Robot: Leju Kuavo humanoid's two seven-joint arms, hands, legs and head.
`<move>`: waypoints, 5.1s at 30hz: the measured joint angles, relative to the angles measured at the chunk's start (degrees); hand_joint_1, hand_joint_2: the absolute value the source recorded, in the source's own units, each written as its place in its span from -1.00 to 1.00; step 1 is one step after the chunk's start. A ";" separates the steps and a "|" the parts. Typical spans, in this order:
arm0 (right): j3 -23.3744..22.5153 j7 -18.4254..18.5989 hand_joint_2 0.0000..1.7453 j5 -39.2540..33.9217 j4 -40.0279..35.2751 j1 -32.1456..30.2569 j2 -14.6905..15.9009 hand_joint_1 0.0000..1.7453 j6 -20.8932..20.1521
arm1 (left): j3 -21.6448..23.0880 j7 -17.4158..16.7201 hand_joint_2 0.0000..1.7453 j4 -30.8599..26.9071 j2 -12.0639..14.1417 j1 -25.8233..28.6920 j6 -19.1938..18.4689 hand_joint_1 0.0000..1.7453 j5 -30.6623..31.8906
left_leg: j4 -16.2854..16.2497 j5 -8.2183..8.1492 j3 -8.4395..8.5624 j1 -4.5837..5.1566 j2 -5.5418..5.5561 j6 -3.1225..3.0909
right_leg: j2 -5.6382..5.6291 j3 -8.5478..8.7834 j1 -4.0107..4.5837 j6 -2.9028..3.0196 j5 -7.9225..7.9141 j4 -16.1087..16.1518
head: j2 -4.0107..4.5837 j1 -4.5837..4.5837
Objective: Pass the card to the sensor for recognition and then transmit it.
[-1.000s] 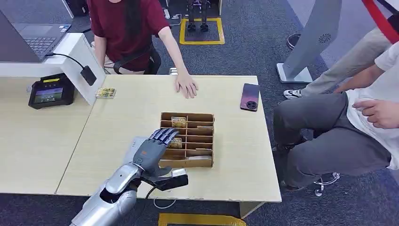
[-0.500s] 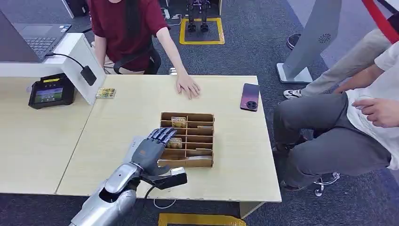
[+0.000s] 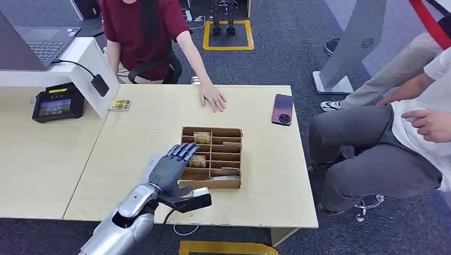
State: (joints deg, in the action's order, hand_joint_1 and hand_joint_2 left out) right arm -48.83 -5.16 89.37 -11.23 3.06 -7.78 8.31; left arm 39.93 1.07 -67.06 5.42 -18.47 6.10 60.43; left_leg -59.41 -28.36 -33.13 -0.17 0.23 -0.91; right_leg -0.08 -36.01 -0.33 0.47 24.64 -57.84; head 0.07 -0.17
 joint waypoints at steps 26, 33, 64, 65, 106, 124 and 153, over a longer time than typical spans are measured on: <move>0.00 0.00 -1.00 0.00 0.00 0.00 -0.02 -1.00 0.00 | -0.02 0.00 1.00 0.00 -0.09 0.00 0.00 -1.00 0.00 | 0.00 0.00 0.00 0.00 0.00 0.00 | 0.00 0.00 0.00 0.00 0.00 0.00 | 0.00 0.00; 0.00 0.00 -1.00 0.24 0.00 0.00 -0.13 -1.00 0.09 | -0.02 1.24 1.00 -0.02 0.04 0.19 -0.28 1.00 -0.85 | 0.00 0.00 -0.02 0.00 0.00 0.00 | 0.01 0.02 0.00 0.00 0.00 -0.01 | 0.00 0.00; 0.02 -0.17 -1.00 0.41 -0.17 0.25 -1.07 -1.00 0.77 | -0.02 3.23 1.00 -2.16 2.43 1.81 -0.44 1.00 -2.91 | 0.01 0.04 0.04 0.00 0.09 0.06 | 0.09 0.11 -0.01 0.01 0.00 -0.03 | 0.00 0.00; 0.02 -0.17 -1.00 0.42 -0.24 0.26 -1.07 -1.00 0.77 | -0.02 3.23 1.00 -2.16 2.43 1.90 -0.68 1.00 -2.95 | 0.01 0.04 0.04 0.00 0.08 0.06 | 0.08 0.11 -0.01 0.01 0.00 -0.03 | 0.00 0.02; -0.57 -0.31 -1.00 0.22 -0.42 0.24 -1.11 -1.00 0.87 | -9.03 7.61 1.00 -27.21 13.05 -10.99 -8.35 -1.00 -18.47 | 0.02 0.16 0.08 -0.09 -0.02 0.25 | -0.05 0.01 0.06 0.21 -0.12 -0.09 | 0.00 0.07; -2.03 -0.31 -1.00 -0.35 -0.44 0.55 -1.29 -1.00 0.85 | 2.82 9.09 1.00 -25.42 20.15 -10.36 -10.73 -1.00 -12.92 | 0.02 0.16 0.05 -0.09 -0.02 0.25 | -0.04 -0.03 0.09 0.21 -0.12 -0.09 | 0.00 0.09; -2.99 -0.17 -1.00 -0.85 -0.55 0.58 -1.68 -1.00 1.01 | 4.46 2.23 1.00 -22.16 17.44 -0.62 -4.39 -1.00 -5.60 | 0.02 0.16 -0.02 -0.08 -0.05 0.25 | -0.09 -0.11 0.09 0.21 -0.12 -0.08 | 0.00 0.02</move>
State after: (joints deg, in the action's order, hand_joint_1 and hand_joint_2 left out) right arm -51.82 -5.33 88.52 -11.78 3.64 -9.46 9.31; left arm 44.39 3.30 -89.22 22.86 -19.09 1.70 54.84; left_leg -59.40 -28.20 -33.15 -0.25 0.18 -0.66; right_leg -0.17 -36.12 -0.24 0.68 24.52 -57.91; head 0.07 -0.15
